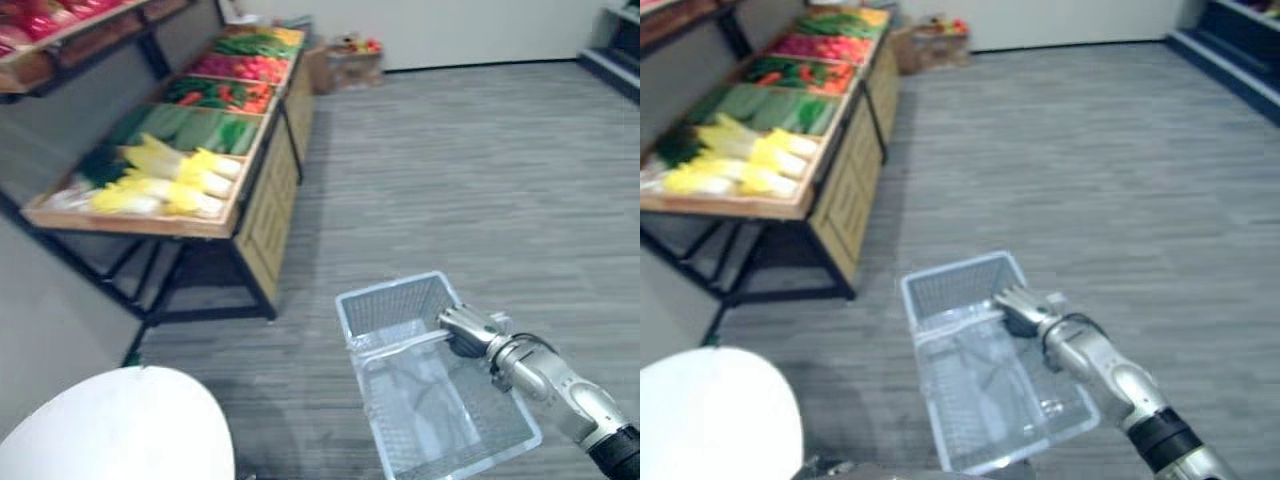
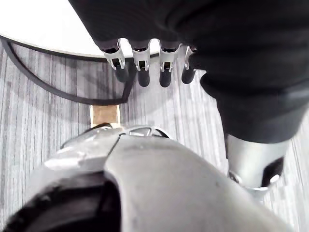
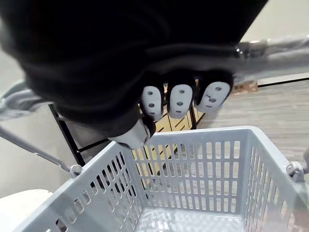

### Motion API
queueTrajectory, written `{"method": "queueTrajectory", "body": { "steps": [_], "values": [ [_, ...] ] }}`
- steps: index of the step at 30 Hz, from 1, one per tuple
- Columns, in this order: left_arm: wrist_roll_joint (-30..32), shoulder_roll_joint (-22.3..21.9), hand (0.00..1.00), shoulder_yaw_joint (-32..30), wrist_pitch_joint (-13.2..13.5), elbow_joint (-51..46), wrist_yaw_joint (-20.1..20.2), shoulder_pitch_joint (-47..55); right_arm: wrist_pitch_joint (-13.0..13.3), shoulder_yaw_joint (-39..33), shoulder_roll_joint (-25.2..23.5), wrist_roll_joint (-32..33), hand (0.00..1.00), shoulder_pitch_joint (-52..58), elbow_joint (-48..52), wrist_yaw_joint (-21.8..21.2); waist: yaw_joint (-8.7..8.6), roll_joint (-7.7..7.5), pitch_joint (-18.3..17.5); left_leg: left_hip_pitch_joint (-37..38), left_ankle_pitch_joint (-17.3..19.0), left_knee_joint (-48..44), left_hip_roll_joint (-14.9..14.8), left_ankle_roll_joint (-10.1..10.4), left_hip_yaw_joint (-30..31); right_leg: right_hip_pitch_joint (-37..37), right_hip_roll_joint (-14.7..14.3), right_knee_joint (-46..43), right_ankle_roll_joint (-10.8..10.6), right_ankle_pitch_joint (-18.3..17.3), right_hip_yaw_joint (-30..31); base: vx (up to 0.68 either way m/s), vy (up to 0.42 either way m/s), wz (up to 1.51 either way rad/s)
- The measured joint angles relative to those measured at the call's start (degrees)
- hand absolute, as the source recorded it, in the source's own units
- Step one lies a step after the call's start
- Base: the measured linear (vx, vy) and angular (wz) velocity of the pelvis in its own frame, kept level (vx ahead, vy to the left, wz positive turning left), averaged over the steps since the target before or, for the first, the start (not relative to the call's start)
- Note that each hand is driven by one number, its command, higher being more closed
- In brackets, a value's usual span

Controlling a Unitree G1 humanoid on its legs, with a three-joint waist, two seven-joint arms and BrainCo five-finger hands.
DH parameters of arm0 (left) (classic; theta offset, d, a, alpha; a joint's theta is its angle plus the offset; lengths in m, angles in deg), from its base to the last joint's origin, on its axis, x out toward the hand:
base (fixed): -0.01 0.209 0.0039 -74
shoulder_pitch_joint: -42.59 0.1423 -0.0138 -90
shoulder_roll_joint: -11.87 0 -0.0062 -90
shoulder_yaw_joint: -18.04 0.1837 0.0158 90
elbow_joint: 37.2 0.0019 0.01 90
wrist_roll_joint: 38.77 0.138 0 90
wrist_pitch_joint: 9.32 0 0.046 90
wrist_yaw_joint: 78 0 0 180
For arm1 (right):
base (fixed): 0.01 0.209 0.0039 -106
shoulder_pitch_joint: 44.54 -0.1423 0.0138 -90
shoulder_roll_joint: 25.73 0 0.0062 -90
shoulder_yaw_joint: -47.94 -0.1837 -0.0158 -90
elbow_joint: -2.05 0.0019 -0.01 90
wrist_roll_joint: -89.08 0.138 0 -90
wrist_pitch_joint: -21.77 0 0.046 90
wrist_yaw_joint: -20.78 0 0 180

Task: Pick vegetable in the basket

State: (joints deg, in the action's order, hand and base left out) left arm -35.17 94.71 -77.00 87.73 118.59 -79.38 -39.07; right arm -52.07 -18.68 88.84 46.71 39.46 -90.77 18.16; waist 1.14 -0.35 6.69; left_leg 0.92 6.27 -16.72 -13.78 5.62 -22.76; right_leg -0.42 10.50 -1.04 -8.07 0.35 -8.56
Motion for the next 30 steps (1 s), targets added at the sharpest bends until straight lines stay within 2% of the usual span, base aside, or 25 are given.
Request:
{"method": "queueTrajectory", "body": {
  "steps": [1,3,4,7,9,12,13,14,15,17,19,20,22,23,24,25,26,27,28,30],
  "values": [
    [0.0,0.2,0.0,-1.3,-0.1,0.0,0.0,-0.7,0.7,-0.1,0.1,0.1,1.0,-0.1,0.0,0.0,0.38,-0.41,1.1,-0.4,0.1,0.0,0.3,0.1,1.0,0.0,-0.1,1.8,-0.4,2.1,0.8,0.0,0.032,-0.17],
    [0.1,0.2,0.0,-2.4,-0.1,0.1,0.0,-1.2,1.6,0.0,0.1,0.5,1.0,-0.4,0.0,-0.2,0.94,-0.64,1.3,-0.5,0.1,1.8,1.1,0.1,5.1,-0.5,-0.5,3.5,-0.3,3.9,1.5,-0.01,0.029,-0.19],
    [0.5,-0.1,0.0,-2.4,-0.1,0.2,0.0,-1.2,1.9,-0.2,0.1,0.9,1.0,-0.5,0.0,-0.3,0.61,-0.44,1.5,0.2,0.2,3.8,1.5,0.2,5.7,-0.6,-0.7,3.9,-0.4,4.1,1.5,-0.01,0.024,-0.06],
    [2.7,-1.4,0.0,-2.1,-0.2,0.3,0.2,-1.2,1.8,-1.9,0.3,2.1,1.0,1.5,-0.3,-0.4,-0.7,2.44,1.8,2.3,0.5,9.2,2.0,0.6,6.4,-0.6,-1.0,4.1,-0.8,4.4,0.8,-0.02,0.026,0.09],
    [4.1,-2.0,0.0,-1.8,-0.2,0.3,0.4,-1.2,1.5,-3.0,0.3,2.4,1.0,3.9,-0.3,-0.5,-0.7,3.11,1.4,3.3,0.6,11.5,2.6,0.8,6.6,-0.5,-0.8,4.5,-1.3,4.7,0.7,-0.01,0.03,0.04],
    [4.4,-1.8,0.0,-0.9,-0.1,0.2,0.5,-1.4,1.4,-4.1,0.1,2.4,1.0,6.2,-0.3,-0.5,-0.62,2.54,1.2,3.6,1.9,13.2,3.5,1.1,7.6,-1.0,-0.4,5.4,-1.9,5.6,1.3,-0.03,0.058,-0.05],
    [4.4,-1.5,0.0,-0.9,-0.1,0.2,0.5,-1.4,1.3,-4.2,-0.2,2.4,1.0,6.5,-0.3,-0.5,-0.33,2.08,1.1,3.6,2.0,13.4,3.9,1.1,7.5,-1.5,-0.1,5.3,-2.0,5.6,1.7,-0.04,0.1,-0.24],
    [4.4,-0.8,0.0,-0.6,-0.1,0.2,0.5,-1.4,1.0,-4.7,-0.8,2.4,1.0,7.5,-0.3,-0.5,0.37,0.93,0.8,3.3,2.5,13.5,5.0,0.9,7.1,-3.2,1.0,3.5,-2.2,5.7,2.8,-0.03,0.089,-0.22],
    [4.4,-0.8,0.0,-0.3,-0.1,0.2,0.4,-1.4,1.0,-5.0,-1.0,2.4,1.0,7.6,-0.3,-0.6,0.39,0.81,0.8,3.3,2.7,13.4,5.2,0.9,7.1,-3.6,1.2,2.8,-2.3,5.5,2.8,-0.03,0.096,-0.15],
    [4.4,-0.1,0.0,0.7,-0.1,0.2,0.4,-1.5,0.6,-5.6,-1.7,2.4,1.0,8.2,-0.3,-0.5,0.24,0.01,1.0,3.3,4.2,13.4,6.7,0.5,7.7,-6.0,3.0,-3.4,-2.5,2.7,3.3,-0.03,0.095,0.0],
    [4.4,0.1,0.0,2.7,-0.1,0.3,0.0,-1.5,0.4,-6.4,-2.6,2.3,1.0,8.6,-0.3,-0.5,0.29,-0.05,1.3,4.6,5.3,13.5,7.7,-0.7,8.6,-12.1,4.3,-17.5,-1.9,2.3,3.8,-0.04,0.119,-0.05],
    [4.4,0.3,0.0,3.2,-0.1,0.3,-0.1,-1.5,0.4,-7.0,-3.2,2.2,1.0,8.6,-0.2,-0.5,0.08,-0.1,1.4,5.2,5.4,13.6,7.9,-0.8,8.8,-14.0,4.6,-21.9,-0.8,2.7,4.3,-0.01,0.122,0.05],
    [4.3,1.7,0.0,5.0,-0.1,0.3,-0.1,-1.5,0.4,-7.8,-4.6,1.7,1.0,8.6,-0.1,-0.4,-0.69,-1.36,2.5,8.7,5.7,14.6,9.0,-2.0,9.7,-18.8,6.5,-35.4,5.7,6.2,4.7,0.04,0.079,0.19],
    [4.3,2.0,0.0,5.2,-0.1,0.3,-0.1,-1.4,0.4,-7.9,-5.3,1.7,1.0,8.6,-0.2,-0.3,-0.82,-1.35,2.9,9.3,5.8,14.8,9.0,-2.6,10.2,-20.2,6.8,-38.2,5.7,6.8,5.3,0.08,0.02,0.25],
    [4.3,2.3,0.0,5.3,-0.2,0.2,-0.2,-1.5,0.4,-8.1,-6.9,1.7,1.0,8.6,-0.2,-0.1,-1.42,-2.14,2.9,10.2,6.5,14.5,8.8,-3.1,11.0,-21.1,6.4,-40.6,4.9,3.5,5.6,0.12,-0.024,0.24],
    [4.3,2.7,0.0,5.6,-0.3,0.3,-0.4,-1.6,0.7,-8.1,-7.6,1.7,1.0,8.6,-0.2,-0.1,-1.58,-2.29,3.0,10.4,7.0,14.4,8.1,-3.2,11.5,-21.6,4.7,-39.2,5.5,-0.7,4.5,0.19,-0.057,0.35],
    [4.3,2.6,0.0,5.7,-0.3,0.3,-0.4,-1.9,0.9,-8.4,-8.1,1.8,1.0,8.6,-0.4,0.0,-2.32,-2.17,3.1,10.2,7.2,14.5,7.5,-3.1,12.5,-21.6,3.4,-35.0,5.6,-1.6,2.9,0.19,-0.07,0.33],
    [4.3,2.6,0.0,5.7,-0.4,0.3,-0.4,-2.2,1.0,-8.6,-8.2,1.8,1.0,8.5,-0.4,0.1,-2.54,-2.0,3.2,10.0,7.3,14.6,7.1,-3.0,12.9,-21.5,2.5,-31.2,5.5,-1.5,2.0,0.25,-0.121,0.39],
    [4.4,2.6,0.0,5.6,-0.4,0.3,-0.4,-2.6,1.4,-9.4,-8.3,1.8,1.0,8.4,-0.4,0.1,-2.6,-1.68,3.6,10.1,7.7,14.8,6.7,-3.0,13.9,-21.5,0.8,-22.7,4.8,-0.6,1.8,0.33,-0.172,0.39],
    [4.5,2.6,0.0,5.6,-0.6,0.2,-0.5,-2.7,1.5,-10.2,-8.3,1.8,1.0,8.5,-0.9,0.3,-2.73,-1.9,3.6,11.3,9.4,15.4,6.7,-1.9,15.3,-20.9,-0.7,-6.4,2.6,3.1,4.6,0.4,-0.219,0.48]
  ]
}}
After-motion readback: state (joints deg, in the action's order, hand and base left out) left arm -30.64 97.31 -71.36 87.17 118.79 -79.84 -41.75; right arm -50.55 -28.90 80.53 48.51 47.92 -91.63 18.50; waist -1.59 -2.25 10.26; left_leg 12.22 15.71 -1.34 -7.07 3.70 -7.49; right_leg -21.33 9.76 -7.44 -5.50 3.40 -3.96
